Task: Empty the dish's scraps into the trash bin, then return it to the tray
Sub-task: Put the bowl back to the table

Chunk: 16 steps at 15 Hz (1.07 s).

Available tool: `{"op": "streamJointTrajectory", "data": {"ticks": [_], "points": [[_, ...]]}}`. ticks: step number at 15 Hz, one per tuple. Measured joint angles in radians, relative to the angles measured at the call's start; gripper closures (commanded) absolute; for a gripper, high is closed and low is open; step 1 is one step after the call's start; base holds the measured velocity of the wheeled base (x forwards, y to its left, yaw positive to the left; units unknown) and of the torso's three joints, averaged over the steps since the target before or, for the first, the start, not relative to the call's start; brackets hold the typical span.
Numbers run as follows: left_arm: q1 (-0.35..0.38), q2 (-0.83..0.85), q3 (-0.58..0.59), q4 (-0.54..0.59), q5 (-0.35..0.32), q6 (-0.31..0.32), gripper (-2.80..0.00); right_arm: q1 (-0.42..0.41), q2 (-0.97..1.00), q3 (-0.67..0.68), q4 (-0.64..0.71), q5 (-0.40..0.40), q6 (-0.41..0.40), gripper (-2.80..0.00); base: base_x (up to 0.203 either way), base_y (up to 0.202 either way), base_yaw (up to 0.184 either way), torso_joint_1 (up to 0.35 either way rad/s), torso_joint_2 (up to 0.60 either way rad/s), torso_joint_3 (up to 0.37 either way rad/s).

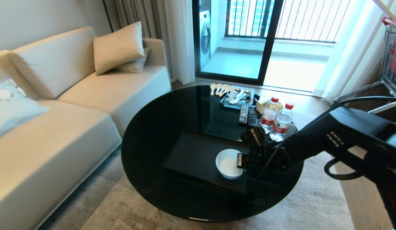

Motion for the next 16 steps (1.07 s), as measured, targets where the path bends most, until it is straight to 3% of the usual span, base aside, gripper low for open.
{"op": "streamJointTrajectory", "data": {"ticks": [9,10,16], "points": [[0.0,0.0,0.0,0.0,0.0,0.0,0.0,-0.008,0.08,-0.048,-0.038,0.0,0.035,0.0,0.0,0.0,0.0,0.0,0.0,0.0],[0.0,0.0,0.0,0.0,0.0,0.0,0.0,-0.009,0.082,-0.048,-0.037,0.0,0.039,-2.8,0.0,0.0,0.0,0.0,0.0,0.0],[0.0,0.0,0.0,0.0,0.0,0.0,0.0,-0.007,0.062,-0.036,-0.037,-0.034,0.044,-2.8,0.0,0.0,0.0,0.0,0.0,0.0]]}}
